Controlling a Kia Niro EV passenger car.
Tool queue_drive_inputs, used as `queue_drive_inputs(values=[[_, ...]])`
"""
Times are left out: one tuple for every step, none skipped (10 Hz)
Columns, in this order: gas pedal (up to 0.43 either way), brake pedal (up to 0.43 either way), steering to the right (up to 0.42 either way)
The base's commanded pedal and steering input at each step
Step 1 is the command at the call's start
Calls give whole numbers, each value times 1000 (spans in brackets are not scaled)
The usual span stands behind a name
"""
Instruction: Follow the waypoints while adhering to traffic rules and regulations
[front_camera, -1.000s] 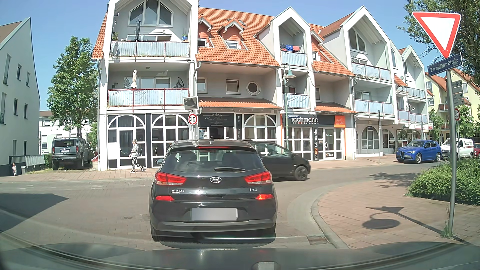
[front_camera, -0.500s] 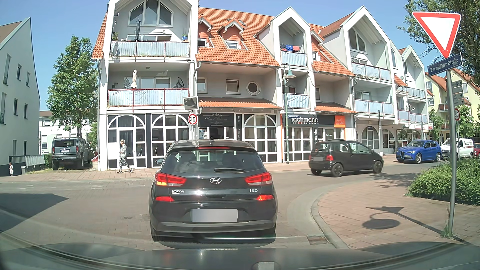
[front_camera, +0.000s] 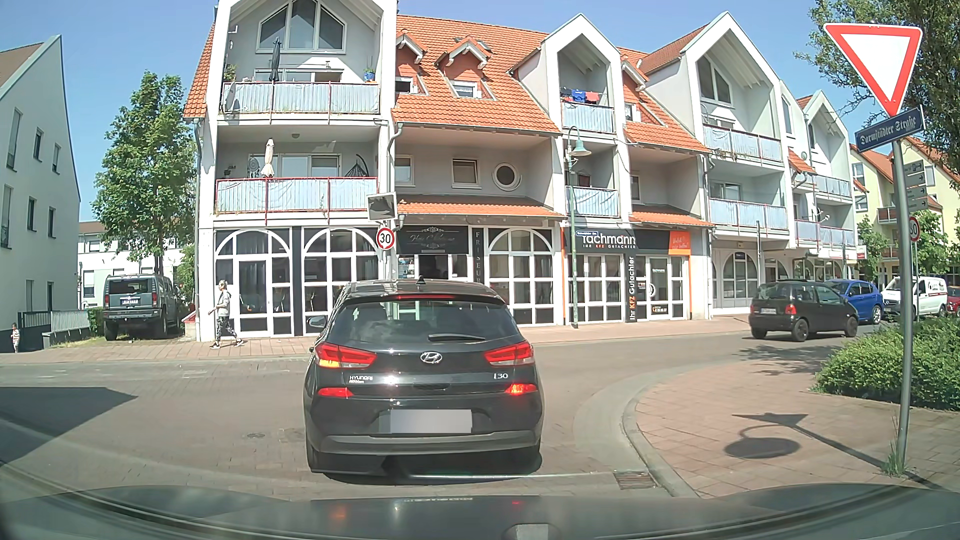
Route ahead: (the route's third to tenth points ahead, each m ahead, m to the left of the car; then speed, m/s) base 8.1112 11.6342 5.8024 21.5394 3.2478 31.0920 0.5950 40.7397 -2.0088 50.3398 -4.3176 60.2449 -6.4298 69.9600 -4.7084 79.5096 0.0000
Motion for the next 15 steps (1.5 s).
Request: queue_drive_inputs(values=[[0, 152, -18], [0, 0, -18], [0, 0, -18], [0, 0, -18], [0, 0, -18], [67, 0, -18], [189, 0, -18], [189, 0, -18], [189, 0, -18], [189, 0, -18], [189, 0, -18], [189, 0, -18], [189, 0, -18], [189, 0, -18], [189, 0, -18]])
